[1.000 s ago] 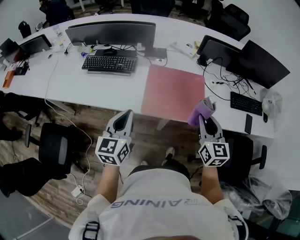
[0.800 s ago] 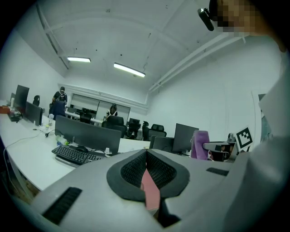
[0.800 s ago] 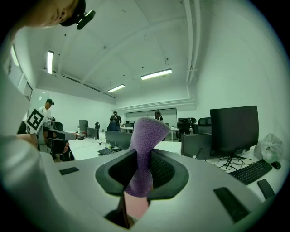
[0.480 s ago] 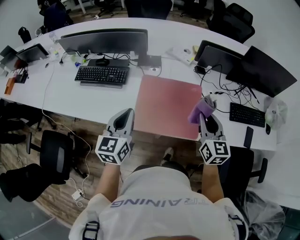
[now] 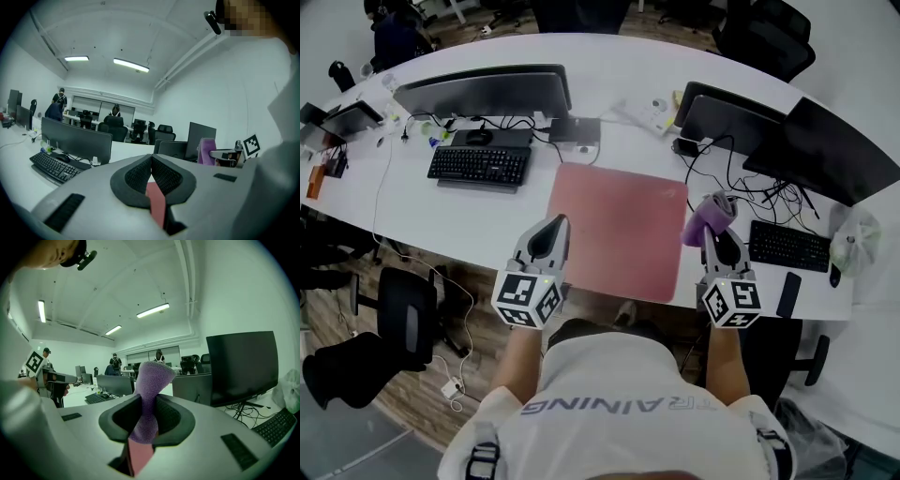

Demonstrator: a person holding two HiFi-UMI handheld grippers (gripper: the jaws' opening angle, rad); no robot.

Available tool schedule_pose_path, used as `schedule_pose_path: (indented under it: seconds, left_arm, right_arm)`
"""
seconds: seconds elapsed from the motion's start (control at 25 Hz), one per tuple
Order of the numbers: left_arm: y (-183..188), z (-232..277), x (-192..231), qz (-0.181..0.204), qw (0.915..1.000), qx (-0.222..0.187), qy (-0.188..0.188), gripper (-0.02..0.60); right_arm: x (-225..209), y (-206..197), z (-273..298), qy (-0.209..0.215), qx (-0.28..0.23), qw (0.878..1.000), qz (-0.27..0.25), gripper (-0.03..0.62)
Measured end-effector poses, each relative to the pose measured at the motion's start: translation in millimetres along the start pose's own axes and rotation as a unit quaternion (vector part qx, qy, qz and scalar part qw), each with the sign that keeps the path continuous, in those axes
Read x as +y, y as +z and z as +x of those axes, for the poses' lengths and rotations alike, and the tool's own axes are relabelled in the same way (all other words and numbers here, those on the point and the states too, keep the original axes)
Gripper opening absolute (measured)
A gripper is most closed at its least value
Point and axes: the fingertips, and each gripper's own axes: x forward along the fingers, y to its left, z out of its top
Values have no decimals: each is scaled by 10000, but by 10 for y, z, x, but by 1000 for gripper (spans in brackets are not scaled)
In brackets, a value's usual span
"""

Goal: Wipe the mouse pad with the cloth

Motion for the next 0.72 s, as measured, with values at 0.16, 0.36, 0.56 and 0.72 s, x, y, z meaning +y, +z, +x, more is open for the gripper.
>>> schedule_pose_path:
  seconds: [0.16,0.36,0.56,0.72]
  left_arm:
    - [-12,168,52,-29,10000,54,0,31]
    - [13,249,353,-98,9999,53,-15,31]
    - [-6,258,835,-160,9997,152,-121,31]
    - [-11,211,1316,-165,9996,213,-119,31]
  right_arm:
    - [-93,-45,147,10,90,9999,68,95]
    - [102,-66,396,100,248,9996,51,95]
    - [603,-211,824,322,572,9976,223,95]
    - [1142,-407,1316,593,906,9935,337,95]
